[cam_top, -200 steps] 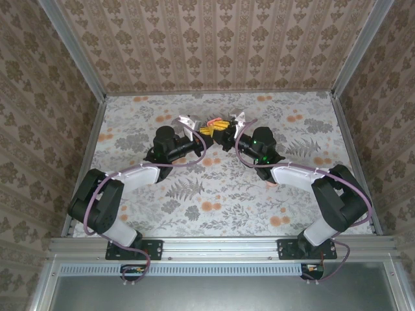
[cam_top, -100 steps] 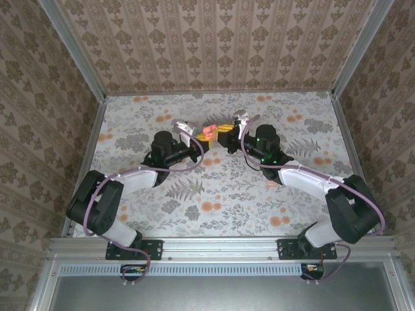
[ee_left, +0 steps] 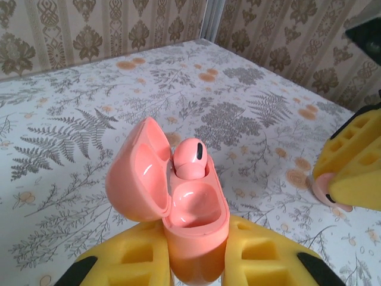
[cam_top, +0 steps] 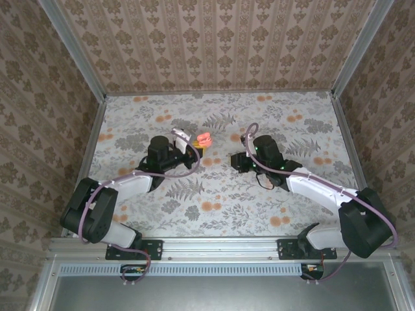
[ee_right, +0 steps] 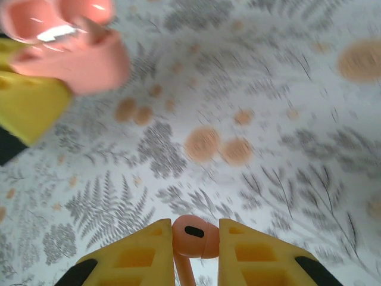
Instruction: Insert the wireless bluetooth earbuds into the charging case
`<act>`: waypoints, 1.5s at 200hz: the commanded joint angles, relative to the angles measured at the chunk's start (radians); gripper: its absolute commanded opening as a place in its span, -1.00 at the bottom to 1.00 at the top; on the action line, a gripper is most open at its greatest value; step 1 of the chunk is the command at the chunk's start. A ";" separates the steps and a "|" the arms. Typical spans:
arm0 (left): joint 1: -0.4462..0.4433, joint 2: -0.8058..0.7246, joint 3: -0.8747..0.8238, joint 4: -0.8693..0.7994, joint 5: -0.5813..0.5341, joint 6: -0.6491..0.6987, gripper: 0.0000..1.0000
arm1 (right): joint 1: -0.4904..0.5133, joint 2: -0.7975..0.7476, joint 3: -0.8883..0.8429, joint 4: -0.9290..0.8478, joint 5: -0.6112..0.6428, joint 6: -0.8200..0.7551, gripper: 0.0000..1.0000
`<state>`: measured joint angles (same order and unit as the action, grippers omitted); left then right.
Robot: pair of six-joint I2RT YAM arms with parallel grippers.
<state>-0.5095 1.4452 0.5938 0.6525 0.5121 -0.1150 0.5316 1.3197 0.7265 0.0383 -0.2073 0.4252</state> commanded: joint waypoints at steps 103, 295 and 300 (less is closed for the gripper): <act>-0.014 -0.103 -0.006 -0.171 0.014 0.105 -0.69 | 0.033 0.021 -0.053 -0.355 0.135 0.220 -0.62; -0.015 -0.173 0.019 -0.343 -0.006 0.187 -0.69 | 0.027 0.210 0.354 -0.983 0.095 0.265 -0.06; -0.015 -0.176 0.020 -0.346 -0.007 0.187 -0.69 | 0.023 0.222 0.376 -1.009 0.085 0.264 -0.06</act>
<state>-0.5293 1.3025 0.5850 0.3317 0.5079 0.0498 0.5869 1.5043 1.0115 -0.7315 -0.0727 0.6640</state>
